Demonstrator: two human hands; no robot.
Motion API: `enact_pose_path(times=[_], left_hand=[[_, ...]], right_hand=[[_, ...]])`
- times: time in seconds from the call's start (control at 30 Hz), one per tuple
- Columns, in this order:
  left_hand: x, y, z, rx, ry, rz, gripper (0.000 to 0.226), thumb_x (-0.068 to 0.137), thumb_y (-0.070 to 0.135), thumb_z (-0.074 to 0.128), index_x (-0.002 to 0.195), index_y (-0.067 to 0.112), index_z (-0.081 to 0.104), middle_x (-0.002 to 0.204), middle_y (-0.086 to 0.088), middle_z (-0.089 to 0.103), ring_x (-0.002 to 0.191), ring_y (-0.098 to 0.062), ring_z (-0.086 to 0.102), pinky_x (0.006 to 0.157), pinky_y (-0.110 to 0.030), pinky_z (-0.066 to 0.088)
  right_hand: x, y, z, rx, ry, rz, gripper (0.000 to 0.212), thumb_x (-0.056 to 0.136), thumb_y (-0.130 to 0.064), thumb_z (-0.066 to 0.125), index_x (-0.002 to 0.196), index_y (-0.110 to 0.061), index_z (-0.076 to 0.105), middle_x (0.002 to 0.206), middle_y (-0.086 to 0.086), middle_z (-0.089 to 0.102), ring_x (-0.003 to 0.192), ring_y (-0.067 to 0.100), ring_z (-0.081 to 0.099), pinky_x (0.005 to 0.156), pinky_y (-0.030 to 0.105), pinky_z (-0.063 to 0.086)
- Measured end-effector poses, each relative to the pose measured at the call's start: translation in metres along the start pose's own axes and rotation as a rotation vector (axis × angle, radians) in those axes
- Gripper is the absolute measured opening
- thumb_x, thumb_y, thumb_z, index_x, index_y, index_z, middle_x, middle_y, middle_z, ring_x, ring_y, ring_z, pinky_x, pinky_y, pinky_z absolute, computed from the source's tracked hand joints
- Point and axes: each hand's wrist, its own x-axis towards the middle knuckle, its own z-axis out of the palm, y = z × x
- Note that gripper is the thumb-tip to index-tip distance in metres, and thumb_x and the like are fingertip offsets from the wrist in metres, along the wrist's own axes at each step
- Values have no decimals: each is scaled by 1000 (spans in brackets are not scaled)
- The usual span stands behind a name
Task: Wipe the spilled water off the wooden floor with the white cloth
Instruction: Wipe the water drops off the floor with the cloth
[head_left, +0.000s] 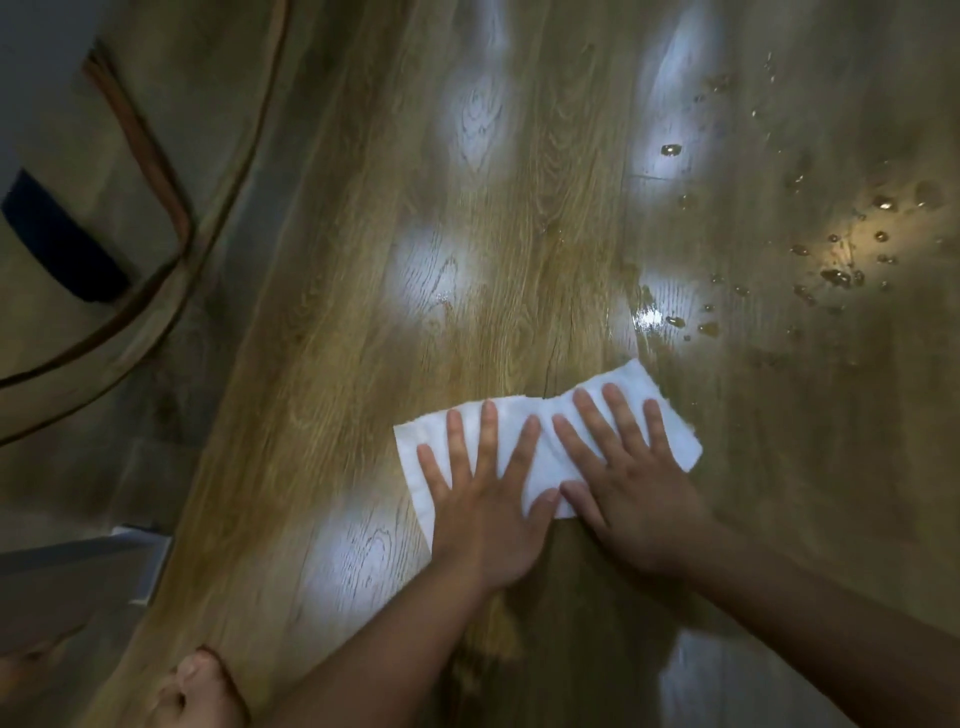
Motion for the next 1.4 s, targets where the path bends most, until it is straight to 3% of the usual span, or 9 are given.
enact_pose_path(times=[0.23, 0.4, 0.63, 0.9, 1.2, 1.4], left_hand=[[35, -1, -23, 1, -63, -46, 73, 80, 71, -8, 144, 47, -32, 150, 5, -48, 134, -29, -49, 102, -59, -33], [84, -9, -52, 9, -118, -44, 70, 96, 68, 16, 147, 47, -27, 153, 4, -45, 136, -33, -46, 105, -65, -27], [136, -5, -80, -47, -183, -161, 70, 98, 64, 18, 145, 47, -31, 146, 5, -52, 132, -34, -50, 102, -66, -28], [179, 4, -108, -78, -177, -263, 67, 99, 64, 12, 145, 43, -32, 149, 1, -50, 134, -38, -46, 106, -69, -22], [224, 8, -128, -103, -155, -306, 72, 98, 62, 16, 144, 39, -35, 145, -4, -54, 130, -42, -49, 103, -72, -22], [234, 5, -134, -122, -186, -282, 76, 98, 60, 18, 140, 37, -41, 140, -6, -59, 125, -45, -53, 100, -74, -22]], right_hand=[[41, 21, -14, 22, -57, 49, 76, 95, -65, 10, 157, -23, 5, 165, 7, -3, 150, 31, -11, 116, 63, 0], [88, 38, -28, 28, -46, 94, 81, 88, -70, 4, 155, -28, -9, 163, 0, -18, 147, 25, -24, 115, 59, -14], [147, 54, -47, 21, -66, 131, 82, 81, -71, -5, 152, -31, -19, 160, 0, -26, 145, 27, -28, 114, 60, -14], [207, 73, -68, 29, -102, 117, 75, 93, -63, 18, 151, -34, -20, 160, -1, -28, 144, 26, -32, 113, 61, -18], [253, 83, -86, 67, -85, 113, 71, 89, -54, 11, 152, -36, -16, 161, -2, -23, 146, 25, -28, 113, 61, -18], [264, 88, -95, 79, -179, 120, 67, 96, -51, 16, 150, -36, -20, 159, -4, -30, 143, 24, -33, 112, 62, -18]])
